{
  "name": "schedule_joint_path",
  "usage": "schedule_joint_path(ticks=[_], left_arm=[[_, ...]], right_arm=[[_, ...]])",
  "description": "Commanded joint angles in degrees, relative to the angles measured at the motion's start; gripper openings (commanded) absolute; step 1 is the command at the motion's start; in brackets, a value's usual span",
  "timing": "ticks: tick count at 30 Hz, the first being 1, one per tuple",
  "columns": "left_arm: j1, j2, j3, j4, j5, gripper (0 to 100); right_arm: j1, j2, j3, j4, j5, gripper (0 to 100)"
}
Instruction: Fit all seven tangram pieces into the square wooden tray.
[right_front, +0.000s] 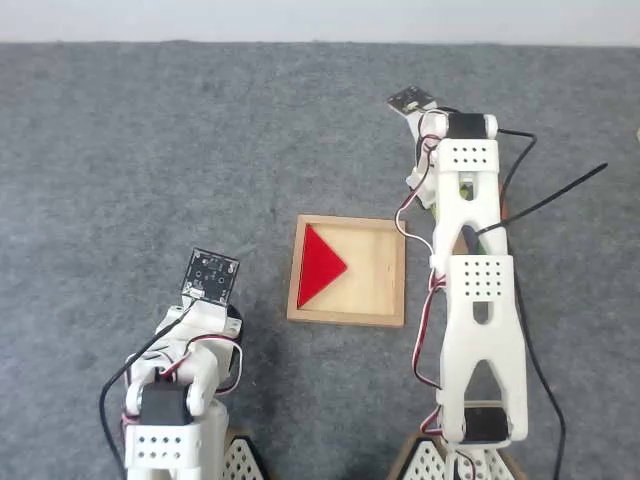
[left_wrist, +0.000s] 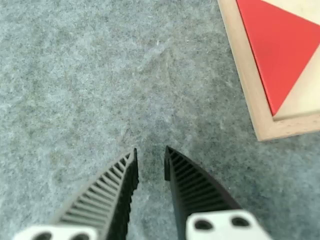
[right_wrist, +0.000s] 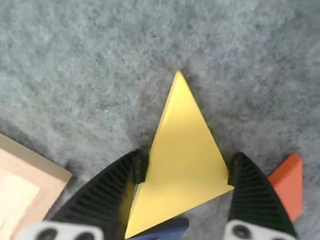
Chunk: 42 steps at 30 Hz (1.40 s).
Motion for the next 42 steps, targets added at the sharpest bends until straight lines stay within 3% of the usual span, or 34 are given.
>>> schedule_joint_path(ticks=[1, 6, 17, 21, 31, 42], left_arm=[[-0.09, -1.23, -0.66, 0.18, -0.62, 9], [-0.09, -1.23, -0.66, 0.18, -0.62, 9], [-0.09, -1.23, -0.66, 0.18, -0.62, 9], [-0.09, -1.23, -0.66, 0.18, -0.62, 9], [-0.09, -1.23, -0.66, 0.18, -0.62, 9], [-0.09, -1.23, -0.66, 0.18, -0.62, 9]], right_arm=[[2.15, -1.1, -3.25, 2.59, -4.31, 23.8], [2.51, -6.46, -3.6, 3.03, -9.14, 27.4], [1.19, -18.42, 16.97, 2.42, -13.19, 28.8], [1.45, -16.84, 23.47, -4.26, -13.27, 28.8], [1.98, -11.74, 20.66, -7.96, -13.19, 28.8], [-8.04, -12.53, 20.48, -6.9, -13.45, 28.8]])
